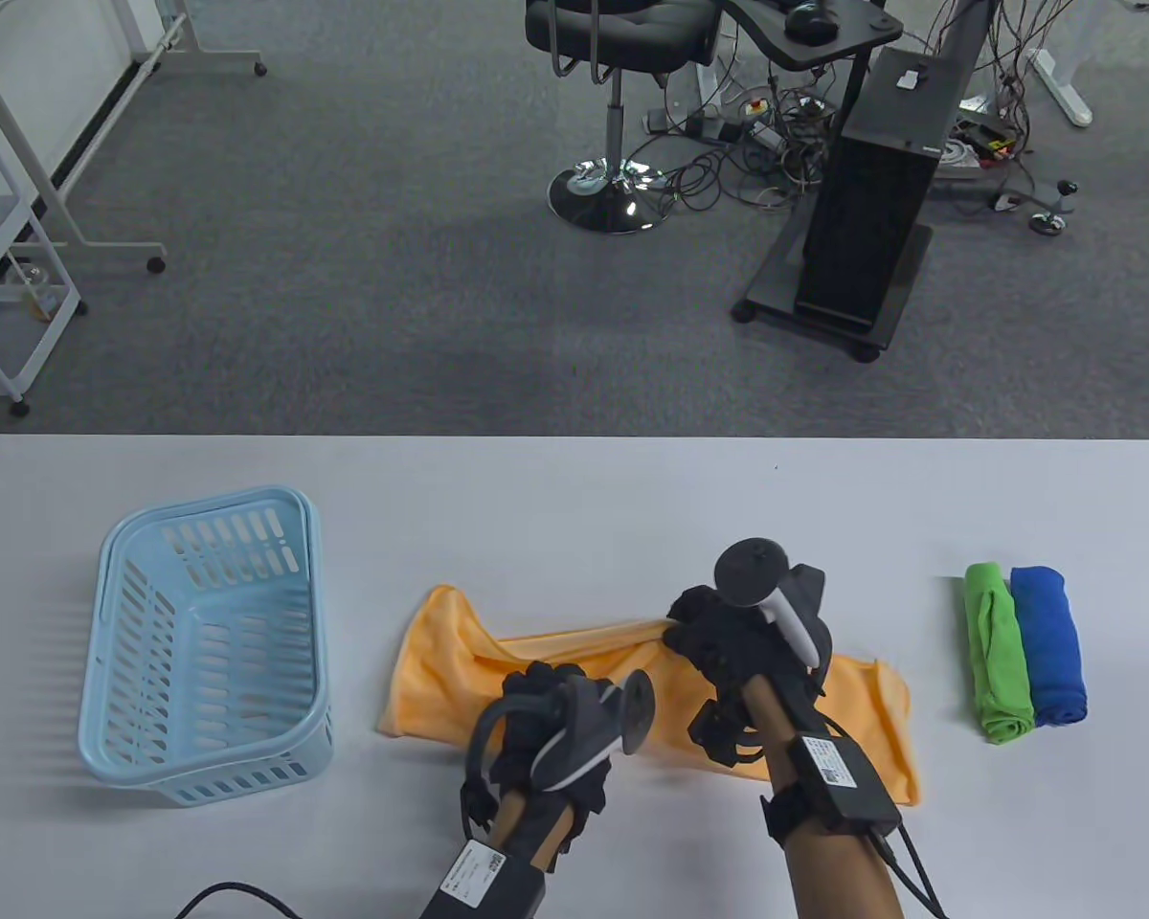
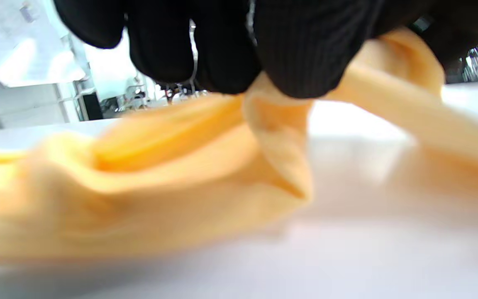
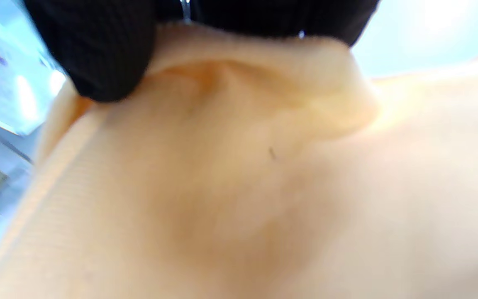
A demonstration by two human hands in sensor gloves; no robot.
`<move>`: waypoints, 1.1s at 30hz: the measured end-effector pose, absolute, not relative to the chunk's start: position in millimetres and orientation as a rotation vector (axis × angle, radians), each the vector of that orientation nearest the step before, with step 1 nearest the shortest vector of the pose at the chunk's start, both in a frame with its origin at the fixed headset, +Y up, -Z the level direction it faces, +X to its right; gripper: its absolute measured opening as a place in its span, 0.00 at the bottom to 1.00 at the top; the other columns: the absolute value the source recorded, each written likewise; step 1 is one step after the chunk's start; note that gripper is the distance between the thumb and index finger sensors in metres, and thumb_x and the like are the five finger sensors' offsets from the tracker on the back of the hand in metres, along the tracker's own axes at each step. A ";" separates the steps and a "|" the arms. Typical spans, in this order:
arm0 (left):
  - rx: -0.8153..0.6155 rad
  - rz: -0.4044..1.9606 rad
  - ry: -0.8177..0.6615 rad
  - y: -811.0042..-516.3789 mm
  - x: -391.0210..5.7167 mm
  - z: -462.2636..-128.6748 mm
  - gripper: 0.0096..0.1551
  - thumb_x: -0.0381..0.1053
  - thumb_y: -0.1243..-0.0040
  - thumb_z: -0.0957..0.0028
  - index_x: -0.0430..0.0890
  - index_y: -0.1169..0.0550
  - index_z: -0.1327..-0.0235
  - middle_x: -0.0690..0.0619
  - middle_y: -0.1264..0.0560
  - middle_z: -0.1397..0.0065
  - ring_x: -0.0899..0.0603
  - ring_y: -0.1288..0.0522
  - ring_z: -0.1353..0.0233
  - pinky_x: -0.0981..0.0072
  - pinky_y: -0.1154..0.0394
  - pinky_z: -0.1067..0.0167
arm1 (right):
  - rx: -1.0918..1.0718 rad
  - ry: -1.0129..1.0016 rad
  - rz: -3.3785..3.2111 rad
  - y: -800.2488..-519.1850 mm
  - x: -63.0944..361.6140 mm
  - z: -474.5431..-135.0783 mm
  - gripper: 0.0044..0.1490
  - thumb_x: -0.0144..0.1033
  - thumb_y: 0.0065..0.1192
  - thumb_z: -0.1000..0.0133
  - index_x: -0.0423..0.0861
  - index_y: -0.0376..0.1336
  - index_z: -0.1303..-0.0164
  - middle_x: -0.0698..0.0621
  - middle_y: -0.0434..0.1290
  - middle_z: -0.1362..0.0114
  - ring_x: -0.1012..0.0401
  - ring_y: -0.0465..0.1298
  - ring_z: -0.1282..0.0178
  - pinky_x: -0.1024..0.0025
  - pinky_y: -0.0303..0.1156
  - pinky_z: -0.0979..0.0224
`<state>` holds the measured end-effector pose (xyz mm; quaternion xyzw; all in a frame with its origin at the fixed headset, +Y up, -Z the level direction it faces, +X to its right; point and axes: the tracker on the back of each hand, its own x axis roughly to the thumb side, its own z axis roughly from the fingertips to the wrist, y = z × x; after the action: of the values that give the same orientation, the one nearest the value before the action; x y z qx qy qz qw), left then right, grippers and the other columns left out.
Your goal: Roll rectangular towel into towel roll
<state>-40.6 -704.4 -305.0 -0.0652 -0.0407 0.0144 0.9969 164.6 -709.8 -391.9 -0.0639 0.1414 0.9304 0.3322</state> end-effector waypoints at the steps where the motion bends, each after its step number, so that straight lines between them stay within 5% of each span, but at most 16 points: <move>1: -0.130 0.159 -0.050 -688.6 -51.2 -307.1 0.22 0.52 0.34 0.56 0.60 0.19 0.47 0.49 0.20 0.38 0.37 0.25 0.35 0.35 0.35 0.34 | -0.169 0.354 2.374 -699.9 169.6 -388.2 0.29 0.42 0.69 0.61 0.53 0.69 0.48 0.45 0.71 0.31 0.49 0.75 0.31 0.44 0.65 0.28; 4: -0.053 0.449 0.023 -655.5 -77.8 -313.3 0.22 0.51 0.34 0.56 0.59 0.19 0.46 0.47 0.18 0.40 0.36 0.22 0.37 0.35 0.32 0.36 | -0.178 0.324 2.202 -665.6 179.3 -373.7 0.30 0.42 0.68 0.60 0.53 0.68 0.46 0.50 0.78 0.40 0.54 0.81 0.41 0.47 0.69 0.30; 8: -0.023 0.726 0.088 -638.5 -101.3 -307.6 0.31 0.53 0.39 0.53 0.57 0.25 0.32 0.45 0.13 0.44 0.35 0.17 0.41 0.36 0.27 0.41 | -0.217 0.201 2.161 -622.5 180.8 -353.4 0.30 0.44 0.67 0.59 0.52 0.67 0.45 0.51 0.80 0.47 0.58 0.84 0.51 0.51 0.73 0.34; 10: -0.109 0.847 0.079 -640.9 -103.3 -304.1 0.37 0.58 0.40 0.53 0.51 0.28 0.27 0.42 0.11 0.47 0.33 0.16 0.44 0.36 0.26 0.44 | -0.230 0.171 2.169 -608.5 181.3 -345.2 0.30 0.45 0.66 0.59 0.51 0.67 0.45 0.51 0.80 0.48 0.59 0.85 0.53 0.54 0.75 0.35; 13: -0.248 1.013 0.021 -648.2 -94.9 -299.4 0.52 0.70 0.48 0.54 0.45 0.39 0.19 0.37 0.16 0.38 0.30 0.19 0.38 0.34 0.28 0.42 | -0.239 0.133 2.151 -598.2 180.6 -339.0 0.30 0.45 0.67 0.59 0.50 0.67 0.46 0.50 0.80 0.49 0.60 0.87 0.56 0.57 0.77 0.37; 17: -0.188 1.209 -0.005 -641.4 -72.5 -302.0 0.61 0.71 0.36 0.61 0.49 0.46 0.18 0.38 0.15 0.40 0.32 0.17 0.42 0.36 0.26 0.45 | -0.223 0.112 2.136 -590.9 178.7 -330.8 0.31 0.45 0.67 0.60 0.50 0.67 0.46 0.50 0.80 0.49 0.60 0.87 0.56 0.57 0.77 0.38; 19: -0.231 1.168 -0.048 -629.7 -61.9 -306.4 0.57 0.61 0.27 0.60 0.67 0.47 0.21 0.44 0.17 0.40 0.37 0.16 0.46 0.40 0.25 0.46 | -0.203 0.117 2.102 -588.6 183.1 -328.8 0.30 0.45 0.67 0.60 0.51 0.68 0.46 0.51 0.81 0.48 0.61 0.87 0.55 0.57 0.77 0.38; 20: -0.195 1.125 -0.059 -620.8 -58.4 -308.2 0.52 0.56 0.27 0.58 0.68 0.43 0.23 0.47 0.16 0.46 0.41 0.15 0.50 0.43 0.23 0.49 | -0.188 0.146 2.036 -587.5 188.6 -329.3 0.30 0.45 0.67 0.60 0.51 0.68 0.46 0.51 0.81 0.48 0.60 0.87 0.55 0.57 0.77 0.38; 23: -0.084 1.032 -0.041 -590.3 -53.4 -310.1 0.27 0.50 0.27 0.58 0.52 0.14 0.41 0.45 0.13 0.53 0.41 0.14 0.56 0.43 0.22 0.52 | -0.242 0.108 1.980 -579.8 215.7 -329.5 0.31 0.43 0.68 0.59 0.50 0.68 0.45 0.49 0.80 0.47 0.58 0.86 0.54 0.54 0.75 0.37; 27: 0.012 0.799 -0.075 -554.4 -49.8 -309.2 0.24 0.52 0.27 0.58 0.52 0.11 0.47 0.45 0.12 0.55 0.41 0.13 0.58 0.44 0.21 0.54 | -0.338 -0.042 2.207 -564.1 246.1 -327.5 0.34 0.43 0.66 0.59 0.50 0.66 0.40 0.49 0.78 0.44 0.57 0.84 0.50 0.51 0.73 0.35; 30: 0.038 0.725 -0.105 -537.7 -41.0 -310.0 0.24 0.52 0.27 0.58 0.53 0.11 0.47 0.46 0.12 0.55 0.42 0.13 0.57 0.44 0.21 0.53 | -0.171 -0.050 2.245 -551.0 242.7 -327.1 0.42 0.49 0.66 0.59 0.52 0.63 0.32 0.48 0.71 0.35 0.54 0.78 0.38 0.46 0.66 0.29; 33: 0.037 0.743 -0.136 -531.4 -34.4 -312.0 0.24 0.52 0.27 0.58 0.52 0.11 0.47 0.45 0.12 0.55 0.41 0.13 0.57 0.44 0.21 0.53 | 0.096 0.092 2.275 -547.5 216.3 -327.3 0.55 0.55 0.70 0.62 0.57 0.53 0.22 0.48 0.49 0.20 0.44 0.54 0.20 0.37 0.49 0.22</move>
<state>-34.4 -531.4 -312.0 0.0179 -0.0665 0.3628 0.9293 216.3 -547.5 -327.3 0.0382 0.0367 0.9069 0.4180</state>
